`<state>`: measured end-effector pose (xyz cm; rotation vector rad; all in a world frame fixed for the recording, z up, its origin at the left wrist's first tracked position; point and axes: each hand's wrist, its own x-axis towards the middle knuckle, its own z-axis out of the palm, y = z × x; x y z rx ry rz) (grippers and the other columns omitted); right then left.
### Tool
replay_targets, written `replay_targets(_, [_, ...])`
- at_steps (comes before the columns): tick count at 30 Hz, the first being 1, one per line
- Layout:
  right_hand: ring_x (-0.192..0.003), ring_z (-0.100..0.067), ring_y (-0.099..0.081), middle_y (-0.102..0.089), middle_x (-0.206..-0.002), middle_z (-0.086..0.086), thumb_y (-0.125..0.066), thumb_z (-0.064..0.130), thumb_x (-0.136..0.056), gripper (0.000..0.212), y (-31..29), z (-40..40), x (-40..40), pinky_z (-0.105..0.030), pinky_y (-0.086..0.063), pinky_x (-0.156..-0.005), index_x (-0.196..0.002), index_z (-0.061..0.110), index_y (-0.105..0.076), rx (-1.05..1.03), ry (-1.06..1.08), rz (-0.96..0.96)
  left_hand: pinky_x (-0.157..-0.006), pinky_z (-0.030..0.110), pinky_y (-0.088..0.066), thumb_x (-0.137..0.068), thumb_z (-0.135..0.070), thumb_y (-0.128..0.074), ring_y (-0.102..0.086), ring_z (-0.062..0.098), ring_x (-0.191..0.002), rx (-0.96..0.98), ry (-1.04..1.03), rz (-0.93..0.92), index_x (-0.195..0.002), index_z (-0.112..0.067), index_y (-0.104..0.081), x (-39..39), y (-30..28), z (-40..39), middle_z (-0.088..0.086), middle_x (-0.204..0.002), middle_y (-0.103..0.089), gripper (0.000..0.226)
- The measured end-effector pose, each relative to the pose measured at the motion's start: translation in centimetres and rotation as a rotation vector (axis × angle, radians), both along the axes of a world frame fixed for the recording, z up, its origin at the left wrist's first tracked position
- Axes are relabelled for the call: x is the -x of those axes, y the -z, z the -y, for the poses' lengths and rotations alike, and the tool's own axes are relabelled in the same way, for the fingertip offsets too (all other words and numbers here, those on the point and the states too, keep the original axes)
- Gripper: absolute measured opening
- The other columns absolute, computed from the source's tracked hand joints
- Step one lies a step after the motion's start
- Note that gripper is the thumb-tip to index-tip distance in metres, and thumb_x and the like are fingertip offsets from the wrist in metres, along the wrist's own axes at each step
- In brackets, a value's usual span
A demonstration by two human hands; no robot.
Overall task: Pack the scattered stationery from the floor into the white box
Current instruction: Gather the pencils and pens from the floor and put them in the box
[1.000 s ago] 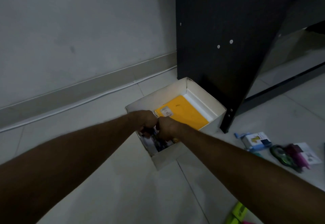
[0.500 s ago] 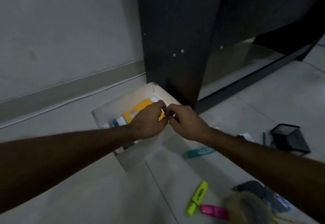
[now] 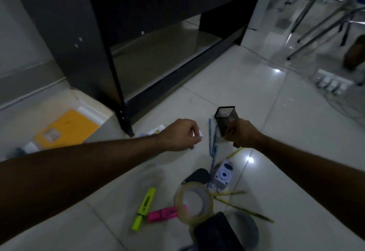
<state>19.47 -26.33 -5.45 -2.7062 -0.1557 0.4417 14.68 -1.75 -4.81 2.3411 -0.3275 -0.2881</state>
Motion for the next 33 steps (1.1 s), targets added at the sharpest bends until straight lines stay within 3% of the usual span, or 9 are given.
replay_targets(3, [-0.093, -0.019, -0.065, -0.066, -0.113, -0.005, -0.07, 0.016, -0.084, 0.025, 2.6, 2.9, 0.3, -0.024, -0.049, -0.08, -0.109, 0.015, -0.07, 0.205, -0.168, -0.046, -0.086, 0.03, -0.053, -0.076, -0.042, -0.073, -0.066, 0.016, -0.092, -0.105, 0.012, -0.107, -0.087, -0.026, -0.068, -1.2, 3.1, 3.5, -0.002, -0.09, -0.07, 0.02])
replay_targets(6, [-0.12, -0.025, -0.052, -0.051, -0.134, -0.006, -0.061, 0.016, -0.09, 0.038, 4.7, 4.3, 1.1, -0.031, -0.044, -0.098, -0.128, 0.021, -0.062, 0.328, -0.453, -0.042, -0.075, 0.023, -0.045, -0.081, -0.032, -0.075, -0.063, 0.021, -0.096, -0.13, 0.058, -0.168, -0.115, -0.018, -0.063, -2.0, 5.9, 6.5, 0.008, -0.108, -0.067, 0.039])
replay_targets(8, [-0.113, -0.029, -0.053, -0.05, -0.127, -0.007, -0.059, 0.023, -0.092, 0.032, 5.7, 4.7, 1.8, -0.04, -0.049, -0.092, -0.124, 0.023, -0.061, 0.402, -0.588, 0.008, -0.08, 0.024, -0.043, -0.085, -0.029, -0.071, -0.06, 0.027, -0.108, -0.183, 0.098, -0.153, -0.134, -0.015, -0.051, -2.5, 7.4, 8.0, 0.016, -0.122, -0.06, 0.055])
replay_targets(11, [-0.103, -0.03, -0.052, -0.051, -0.117, -0.008, -0.049, 0.034, -0.097, 0.024, 6.6, 5.4, 2.8, -0.041, -0.049, -0.082, -0.114, 0.021, -0.059, 0.43, -0.646, 0.117, -0.095, 0.031, -0.043, -0.09, -0.037, -0.063, -0.05, 0.038, -0.119, -0.329, 0.128, -0.107, -0.148, -0.019, -0.035, -3.1, 9.2, 9.5, 0.024, -0.135, -0.043, 0.067])
replay_targets(16, [-0.091, -0.028, -0.053, -0.058, -0.102, -0.008, -0.043, 0.023, -0.096, 0.016, 7.5, 7.0, 3.1, -0.038, -0.041, -0.075, -0.107, 0.014, -0.051, 0.355, -0.536, 0.211, -0.082, 0.036, -0.048, -0.086, -0.029, -0.063, -0.057, 0.038, -0.099, -0.415, 0.084, -0.079, -0.13, -0.011, -0.047, -4.3, 9.6, 10.8, 0.021, -0.125, -0.042, 0.05])
replay_targets(21, [-0.077, -0.028, -0.053, -0.056, -0.09, -0.009, -0.046, 0.026, -0.093, 0.014, 8.2, 6.1, 3.1, -0.034, -0.036, -0.067, -0.097, 0.013, -0.043, 0.166, -0.348, 0.039, -0.084, 0.037, -0.054, -0.076, -0.016, -0.07, -0.06, 0.032, -0.107, -0.364, -0.002, -0.106, -0.111, -0.005, -0.061, -5.4, 8.8, 10.5, 0.017, -0.116, -0.062, 0.038])
replay_targets(26, [-0.072, -0.017, -0.054, -0.054, -0.072, 0.004, -0.061, 0.03, -0.089, 0.024, 7.4, 5.9, 3.4, -0.025, -0.04, -0.058, -0.069, 0.022, -0.05, 0.165, -0.258, -0.264, -0.068, 0.032, -0.049, -0.073, -0.016, -0.07, -0.063, 0.033, -0.099, -0.351, -0.043, -0.149, -0.097, -0.002, -0.059, -5.2, 8.3, 9.7, 0.018, -0.108, -0.064, 0.03])
replay_targets(30, [-0.065, -0.012, -0.055, -0.058, -0.067, 0.004, -0.064, 0.031, -0.085, 0.028, 6.8, 8.0, 6.2, -0.025, -0.042, -0.058, -0.061, 0.023, -0.053, 0.136, -0.173, -0.315, -0.07, 0.031, -0.045, -0.075, -0.011, -0.066, -0.06, 0.035, -0.108, -0.343, -0.119, -0.192, -0.124, 0.004, -0.04, -4.8, 8.7, 10.5, 0.021, -0.119, -0.056, 0.057])
replay_targets(33, [-0.06, -0.008, -0.052, -0.055, -0.062, 0.008, -0.067, 0.031, -0.084, 0.029, 6.5, 8.7, 8.8, -0.019, -0.038, -0.053, -0.061, 0.022, -0.053, 0.068, -0.074, -0.309, -0.081, 0.032, -0.048, -0.082, -0.01, -0.062, -0.056, 0.033, -0.116, -0.396, -0.112, -0.164, -0.125, 0.008, -0.042, -4.6, 8.5, 11.3, 0.022, -0.127, -0.052, 0.05])
